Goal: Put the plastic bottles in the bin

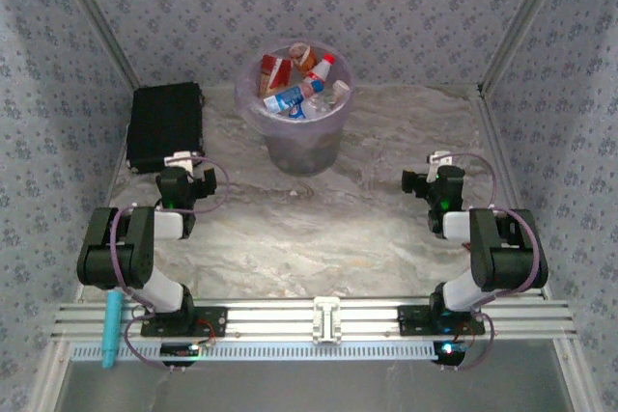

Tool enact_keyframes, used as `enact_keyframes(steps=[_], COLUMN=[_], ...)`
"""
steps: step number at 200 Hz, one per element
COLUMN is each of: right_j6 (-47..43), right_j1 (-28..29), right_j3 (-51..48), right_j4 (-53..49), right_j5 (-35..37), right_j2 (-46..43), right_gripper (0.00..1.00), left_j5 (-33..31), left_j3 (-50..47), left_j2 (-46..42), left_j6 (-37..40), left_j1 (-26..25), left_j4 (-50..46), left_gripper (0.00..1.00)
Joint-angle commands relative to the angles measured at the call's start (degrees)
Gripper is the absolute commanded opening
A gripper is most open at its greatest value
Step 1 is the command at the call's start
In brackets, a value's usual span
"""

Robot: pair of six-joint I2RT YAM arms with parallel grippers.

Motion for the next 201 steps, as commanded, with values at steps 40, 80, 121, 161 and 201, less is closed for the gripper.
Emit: enact_keyframes(steps=[40,80,121,161,201], right_j6=[-0.6,-0.7,-0.6,-0.8,-0.8], right_j1=[-0.3,-0.3,-0.2,-0.1,-0.1], right_j3=[-0.1,-0.1,-0.2,0.2,-0.1], right_j4=[3.0,3.0,3.0,2.8,3.1], right_j5=[-0.4,-0.4,-0.5,-0.2,-0.3], right_j2=[0.2,0.2,0.2,0.3,0.3], right_gripper=[1.00,1.00,1.00,1.00,1.00], left_j5=[1.5,1.5,1.5,1.5,1.5], left_j3=[0.1,0.1,0.2,0.2,0.2], left_j2=[-0.2,-0.2,-0.2,-0.2,-0.2], left_j6=[0.6,0.7,0.7,0.6,0.7], left_j1=[0.3,0.3,0.3,0.3,0.3], left_j4=[3.2,3.2,3.2,3.2,3.1], left_gripper=[1.00,1.00,1.00,1.00,1.00])
